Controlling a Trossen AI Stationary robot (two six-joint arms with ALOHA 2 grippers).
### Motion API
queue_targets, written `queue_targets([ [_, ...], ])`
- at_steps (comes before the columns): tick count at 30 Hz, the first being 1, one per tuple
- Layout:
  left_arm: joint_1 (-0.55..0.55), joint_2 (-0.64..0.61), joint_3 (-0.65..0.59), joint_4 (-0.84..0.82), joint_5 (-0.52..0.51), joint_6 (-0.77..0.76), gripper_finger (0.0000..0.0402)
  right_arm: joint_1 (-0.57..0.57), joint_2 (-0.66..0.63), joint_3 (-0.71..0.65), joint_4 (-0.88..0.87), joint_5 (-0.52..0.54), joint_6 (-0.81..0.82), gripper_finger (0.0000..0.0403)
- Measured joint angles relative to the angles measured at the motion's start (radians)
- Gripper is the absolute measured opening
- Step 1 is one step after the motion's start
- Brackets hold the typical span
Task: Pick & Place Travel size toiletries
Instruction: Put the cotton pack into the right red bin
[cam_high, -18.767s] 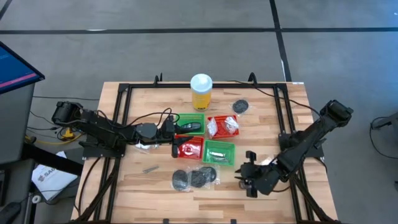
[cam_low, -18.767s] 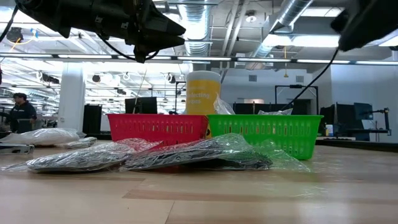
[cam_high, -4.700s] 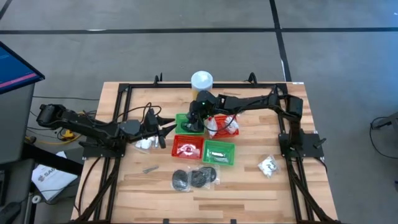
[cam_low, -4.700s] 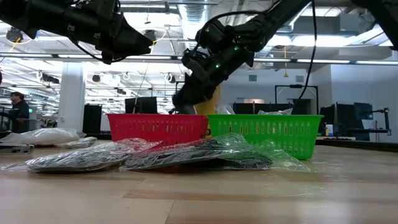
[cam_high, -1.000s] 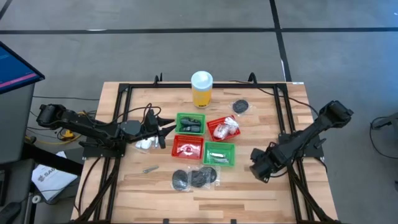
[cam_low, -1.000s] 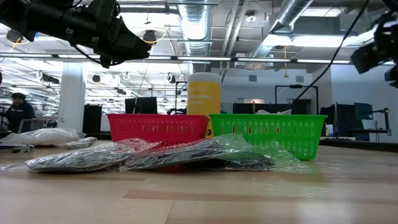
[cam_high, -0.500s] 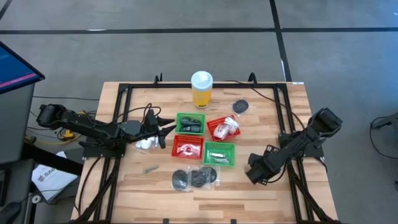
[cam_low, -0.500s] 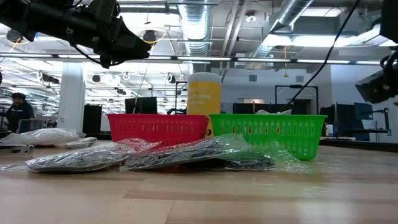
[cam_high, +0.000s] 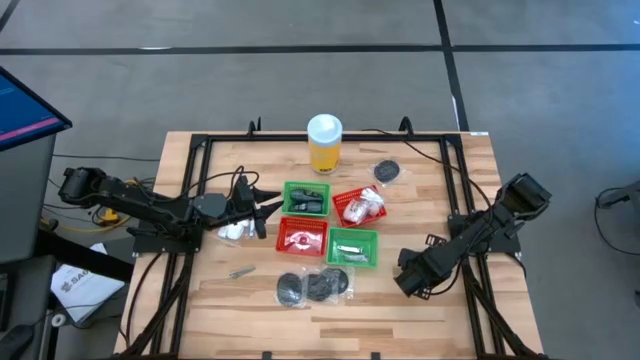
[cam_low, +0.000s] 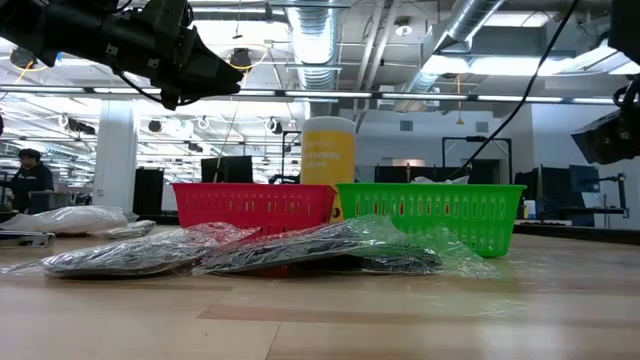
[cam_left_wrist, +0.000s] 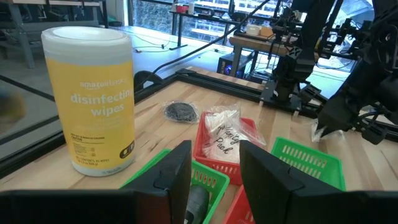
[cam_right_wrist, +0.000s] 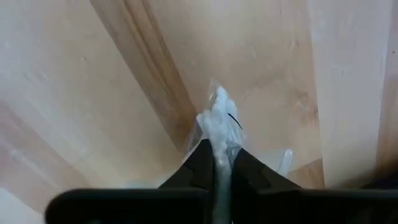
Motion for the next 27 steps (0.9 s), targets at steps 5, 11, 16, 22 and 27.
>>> queue_targets([
  [5,0.000,0.000,0.000,0.000,0.000,0.000,0.0127,0.000,0.000,0.000,0.004,-0.003,0.001,0.0035],
  [11,0.000,0.000,0.000,0.000,0.000,0.000,0.0127,0.000,-0.002,0.035,-0.012,-0.001,-0.031,0.0008],
  [16,0.000,0.000,0.000,0.000,0.000,0.000,0.0127,-0.002,-0.047,0.048,-0.038,0.007,-0.039,0.0021],
  [22,0.000,0.000,0.000,0.000,0.000,0.000,0.0127,-0.019,-0.149,0.062,-0.087,0.067,-0.044,0.0006],
  [27,0.000,0.000,0.000,0.000,0.000,0.000,0.0127,-0.056,-0.252,0.063,-0.084,0.113,-0.051,0.0017],
])
